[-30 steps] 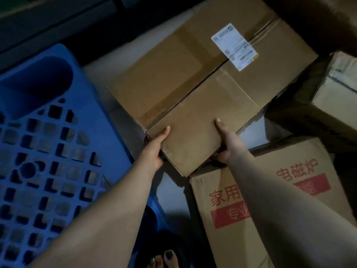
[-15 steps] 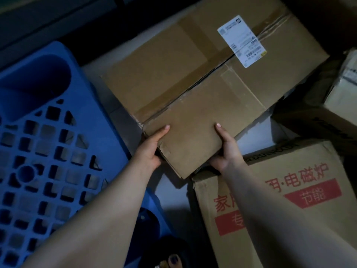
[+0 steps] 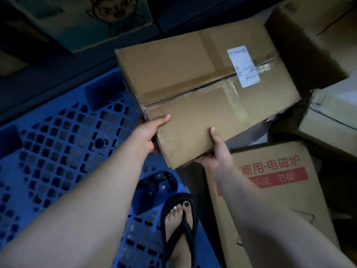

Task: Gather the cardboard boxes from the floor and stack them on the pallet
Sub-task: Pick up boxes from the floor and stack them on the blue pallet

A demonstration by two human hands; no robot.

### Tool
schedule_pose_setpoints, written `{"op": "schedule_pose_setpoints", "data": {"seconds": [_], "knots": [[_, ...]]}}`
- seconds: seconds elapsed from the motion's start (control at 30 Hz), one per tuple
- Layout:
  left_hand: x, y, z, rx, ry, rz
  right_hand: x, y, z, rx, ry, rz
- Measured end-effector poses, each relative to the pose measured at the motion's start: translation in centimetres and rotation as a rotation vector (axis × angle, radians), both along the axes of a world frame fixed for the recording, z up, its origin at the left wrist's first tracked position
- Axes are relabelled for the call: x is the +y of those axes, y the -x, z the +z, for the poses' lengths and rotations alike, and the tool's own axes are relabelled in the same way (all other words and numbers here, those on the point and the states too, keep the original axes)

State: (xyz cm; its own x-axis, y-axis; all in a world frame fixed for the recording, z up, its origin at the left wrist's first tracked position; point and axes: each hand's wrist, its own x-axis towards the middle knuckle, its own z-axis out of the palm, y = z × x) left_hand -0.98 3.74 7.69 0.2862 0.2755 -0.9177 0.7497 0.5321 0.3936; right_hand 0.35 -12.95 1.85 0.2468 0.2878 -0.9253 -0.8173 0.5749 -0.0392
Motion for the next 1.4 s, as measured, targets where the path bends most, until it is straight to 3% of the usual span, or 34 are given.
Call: {"op": "schedule_pose_setpoints", "data": {"seconds": [0.2, 0.4, 0.63, 0.77, 0.87, 0.93, 1.0, 1.03, 1.1, 1.17, 1.3, 1.4], "knots": [[3.4, 8.4, 8.0, -0.022, -0.201, -0.017, 2.9, 9.2, 7.4, 0.085, -0.205, 0.001], [2.1, 20.1, 14.3, -0.038, -0.287, 0.044, 1.9, 18.8, 13.6, 0.124, -0.227, 0.11], [8.3, 31.6, 12.5, -0.016, -0.247, 0.125, 7.2, 29.5, 13.5, 0.168, -0.161, 0.155], [13.6, 36.7, 8.0, 0.065, -0.376, 0.129, 14.0, 34.0, 10.6, 0.236, 0.045, 0.125], [15.8, 40.2, 4.8, 0.265, -0.42, 0.09, 17.6, 35.6, 8.0, 0.165, 0.185, 0.502], [16.5, 41.8, 3.1, 0.32, -0.445, 0.045, 17.9, 34.7, 6.3, 0.281, 0.332, 0.53], [16.6, 42.7, 1.8, 0.355, -0.509, -0.005, 15.9, 32.8, 5.5, -0.096, 0.72, 0.999], [16.4, 42.7, 1.4, 0.364, -0.533, -0.015, 14.3, 31.1, 5.1, -0.15, 0.862, 0.955], [15.8, 42.2, 0.4, 0.345, -0.556, -0.014, 10.0, 27.7, 3.4, -0.024, 1.015, 0.505], [15.3, 41.2, -0.3, 0.307, -0.562, -0.009, 6.4, 24.3, 3.4, -0.026, 1.179, 0.564], [15.3, 40.4, -3.0, 0.285, -0.555, -0.009, 1.1, 18.2, 1.3, -0.179, 1.27, 0.948], [14.9, 41.4, -5.4, 0.336, -0.571, -0.019, -0.8, 17.1, 0.1, -0.337, 1.055, 0.933]]}}
